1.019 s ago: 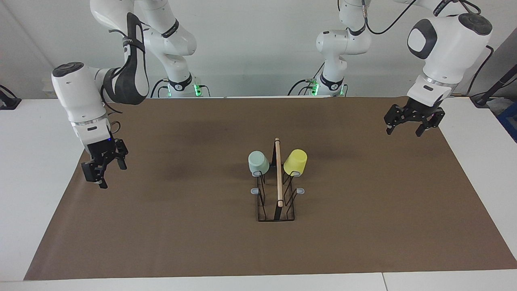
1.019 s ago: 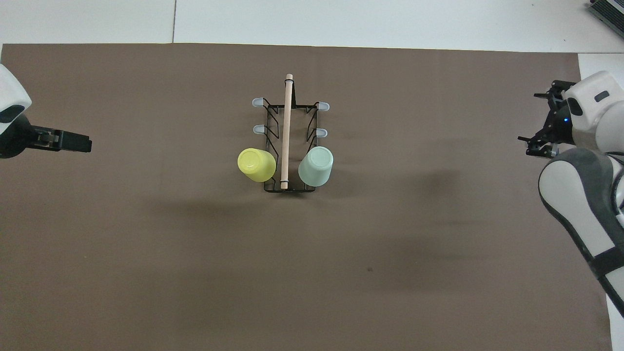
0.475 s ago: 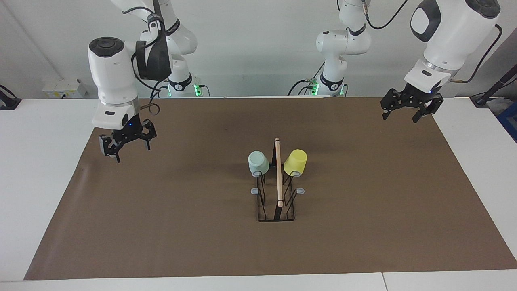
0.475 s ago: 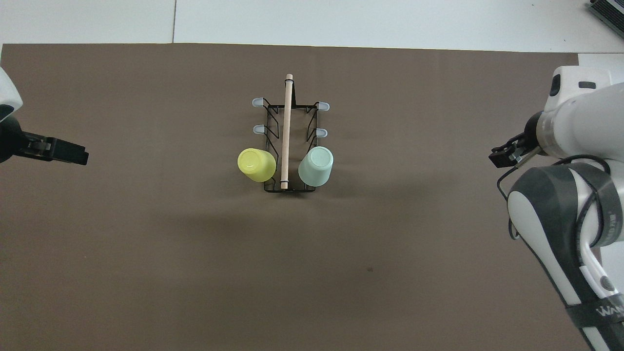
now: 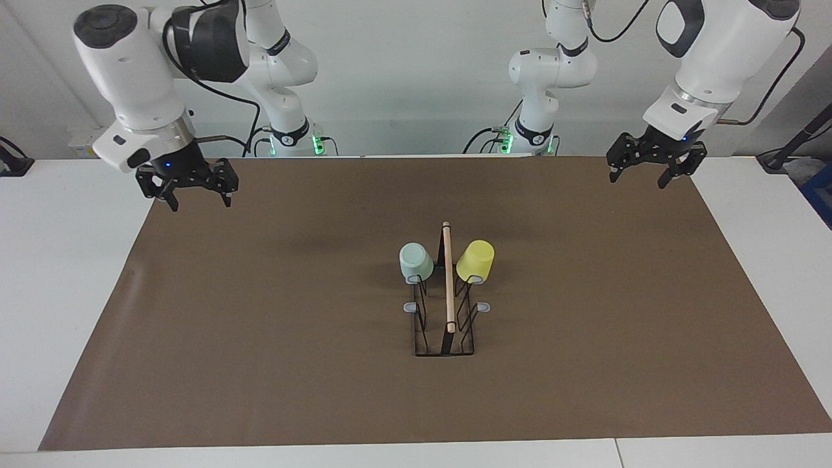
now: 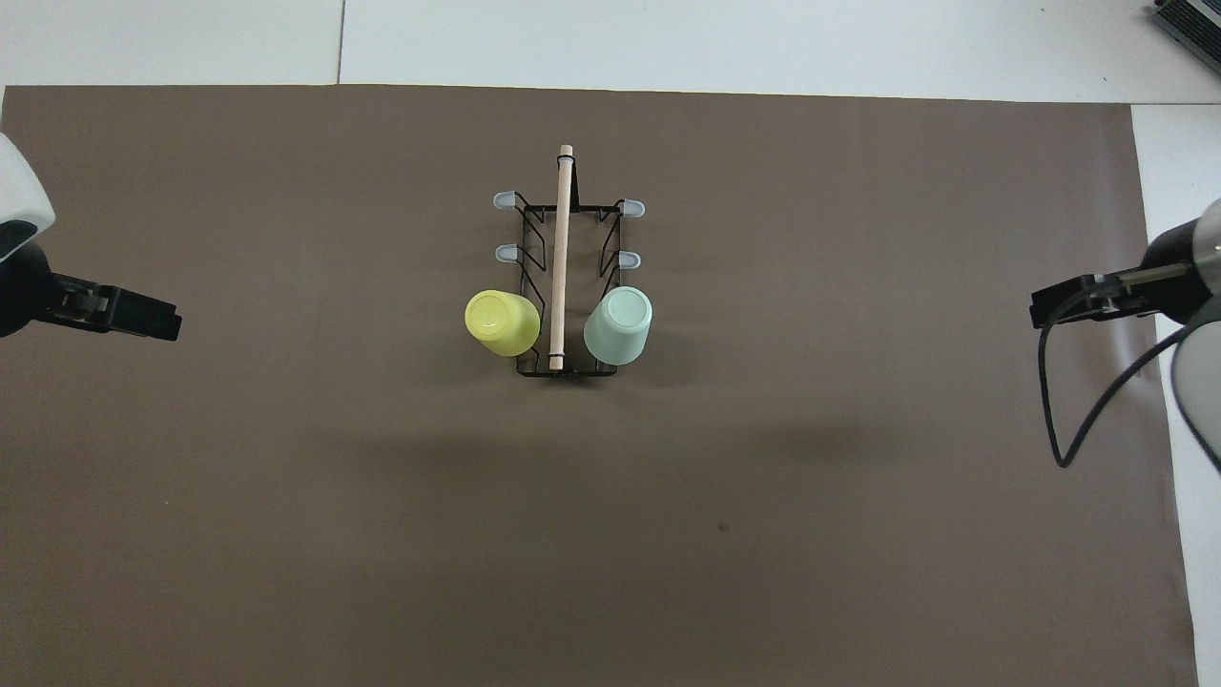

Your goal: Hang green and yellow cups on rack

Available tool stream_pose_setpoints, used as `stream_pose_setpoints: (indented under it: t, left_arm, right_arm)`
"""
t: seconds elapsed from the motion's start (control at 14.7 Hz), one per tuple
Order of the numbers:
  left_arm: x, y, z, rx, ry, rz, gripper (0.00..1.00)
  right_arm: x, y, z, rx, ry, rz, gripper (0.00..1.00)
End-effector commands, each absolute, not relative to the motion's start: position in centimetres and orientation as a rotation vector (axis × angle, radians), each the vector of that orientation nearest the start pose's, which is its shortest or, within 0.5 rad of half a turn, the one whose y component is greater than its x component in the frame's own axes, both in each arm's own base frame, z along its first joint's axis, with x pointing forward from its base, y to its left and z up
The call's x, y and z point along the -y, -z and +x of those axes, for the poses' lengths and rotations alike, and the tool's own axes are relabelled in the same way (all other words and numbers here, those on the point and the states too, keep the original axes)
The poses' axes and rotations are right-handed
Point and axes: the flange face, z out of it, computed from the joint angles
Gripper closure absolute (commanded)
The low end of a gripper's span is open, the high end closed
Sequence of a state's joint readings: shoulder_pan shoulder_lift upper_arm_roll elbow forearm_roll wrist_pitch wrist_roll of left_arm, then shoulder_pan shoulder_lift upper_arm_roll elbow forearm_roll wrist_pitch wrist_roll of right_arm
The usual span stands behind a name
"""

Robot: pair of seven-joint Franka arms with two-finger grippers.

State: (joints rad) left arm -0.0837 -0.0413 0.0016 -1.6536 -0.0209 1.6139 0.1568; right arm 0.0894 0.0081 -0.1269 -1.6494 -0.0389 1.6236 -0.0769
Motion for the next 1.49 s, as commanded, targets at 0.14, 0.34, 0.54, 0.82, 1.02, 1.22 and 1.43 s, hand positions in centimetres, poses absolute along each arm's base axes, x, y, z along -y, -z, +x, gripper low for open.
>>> stream_pose_setpoints:
  t: [0.14, 0.34, 0.54, 0.82, 1.02, 1.22, 1.43]
  left_arm:
    - [4.7, -61.6, 53.5, -0.359, -0.048, -3.126, 0.00]
    - [5.5, -61.4, 53.4, -0.389, -0.077, -3.081, 0.00]
    - [5.4, -63.3, 53.6, -0.382, -0.058, -3.094, 0.00]
    - [5.5, -63.1, 53.6, -0.378, -0.070, -3.108, 0.00]
    - [5.3, -62.8, 53.7, -0.318, -0.080, -3.153, 0.00]
    - [5.2, -62.7, 53.7, -0.307, -0.085, -3.148, 0.00]
    - [4.7, -62.5, 53.7, -0.294, -0.085, -3.148, 0.00]
  right_arm:
    - [4.1, -60.5, 53.1, -0.101, -0.191, -3.132, 0.00]
    - [5.8, -60.5, 53.0, -0.148, -0.186, -3.129, 0.00]
    - [5.8, -60.6, 53.0, -0.151, -0.181, -3.130, 0.00]
    - [4.8, -60.8, 53.2, -0.140, -0.171, -3.134, 0.00]
    - [4.0, -61.0, 53.3, -0.119, -0.159, -3.154, 0.00]
    - [2.3, -61.1, 53.4, -0.103, -0.156, -3.159, 0.00]
    - [-0.5, -61.0, 53.4, -0.135, -0.140, -3.178, 0.00]
